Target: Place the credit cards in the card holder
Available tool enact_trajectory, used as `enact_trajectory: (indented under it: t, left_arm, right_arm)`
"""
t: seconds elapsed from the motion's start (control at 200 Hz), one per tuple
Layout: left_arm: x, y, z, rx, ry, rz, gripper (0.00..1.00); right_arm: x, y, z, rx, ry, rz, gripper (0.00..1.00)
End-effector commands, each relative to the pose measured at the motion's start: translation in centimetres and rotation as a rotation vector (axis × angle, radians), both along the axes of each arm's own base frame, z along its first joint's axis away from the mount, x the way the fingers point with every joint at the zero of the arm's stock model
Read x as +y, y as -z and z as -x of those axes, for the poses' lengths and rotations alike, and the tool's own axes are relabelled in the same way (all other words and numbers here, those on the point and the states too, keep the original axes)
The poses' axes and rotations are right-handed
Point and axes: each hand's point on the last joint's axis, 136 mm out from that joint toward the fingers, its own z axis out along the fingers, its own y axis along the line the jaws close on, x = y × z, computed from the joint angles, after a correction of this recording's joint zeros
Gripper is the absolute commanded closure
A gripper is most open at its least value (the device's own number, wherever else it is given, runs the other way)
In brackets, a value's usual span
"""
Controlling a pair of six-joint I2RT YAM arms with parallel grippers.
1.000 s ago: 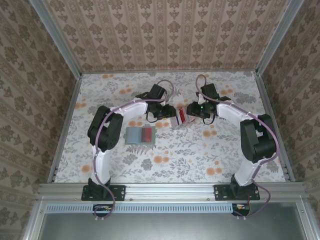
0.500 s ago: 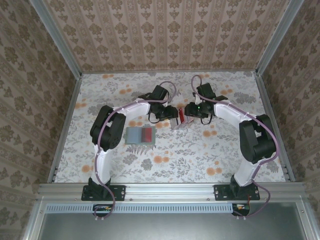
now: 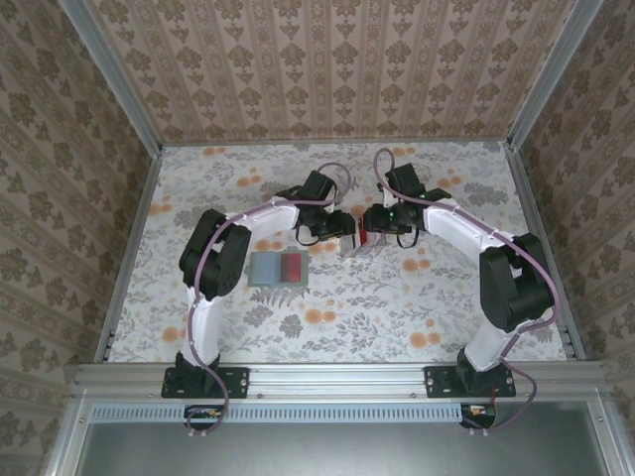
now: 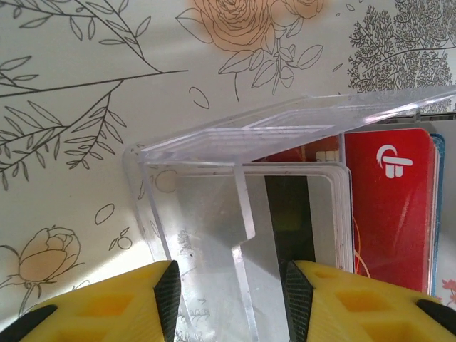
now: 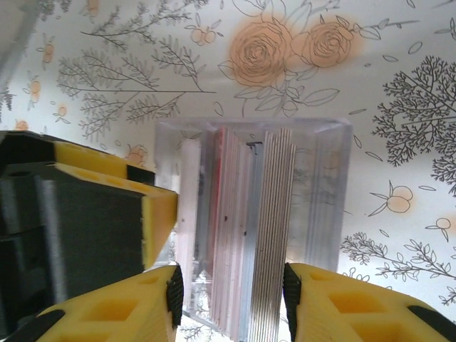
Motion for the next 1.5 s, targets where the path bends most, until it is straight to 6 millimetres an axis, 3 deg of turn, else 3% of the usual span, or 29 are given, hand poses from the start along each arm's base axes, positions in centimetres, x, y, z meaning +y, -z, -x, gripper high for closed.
enact_trajectory:
  t: [0.0,0.185,0.365,0.58,0.72,0.81,0.935,1.06,1.195,1.495]
  left_arm:
    - [-0.3,1.6,1.2,0.045,0.006,-0.005,0.52]
    - [-0.7,1.3,1.3,0.042,0.014,0.003,0.52]
    - [-0.5,1.6,1.8,0.047,0.016,-0.005,0.52]
    - [-0.4,1.8,2.0,0.049,0.011,-0.004,0.52]
    - [-0.4,2.0,2.1,0.053,0.014,-0.005,0.52]
    - [-0.4,1.9,2.1,0.052,0.015,-0.003,0.52]
    - [-0.5,2.1,2.1,0.052,0.016,0.002,0.52]
    - [-0.4,2.1,2.3,0.053,0.016,0.001,0.52]
    - [-0.2,2.0,2.4,0.049,0.013,-0.004,0.52]
    - [-0.4,2.1,2.4,0.052,0.010,0.002,0.52]
  right_arm:
    - [0.1,-1.4,0.0,-0.020,-0.017,0.008,0.56]
    - [0.7,0.7,-0.1,0.040,-0.022,-0.005,0.56]
    - [-0.5,1.8,-0.1,0.055,0.000,0.065,0.56]
    - [-1.4,-0.6,-0.1,-0.005,0.011,0.087,0.56]
    - [-3.2,-2.4,-0.2,-0.055,0.058,0.100,0.56]
    - [-4.7,-2.4,-0.1,-0.054,0.094,0.110,0.55]
    - [-5.4,-0.7,0.0,-0.009,0.105,0.117,0.55]
    - [-4.9,1.3,0.7,0.063,0.088,0.101,0.55]
    - [-4.0,2.0,0.9,0.094,0.073,0.067,0.55]
    - [-1.6,0.4,0.2,0.043,0.020,0.025,0.56]
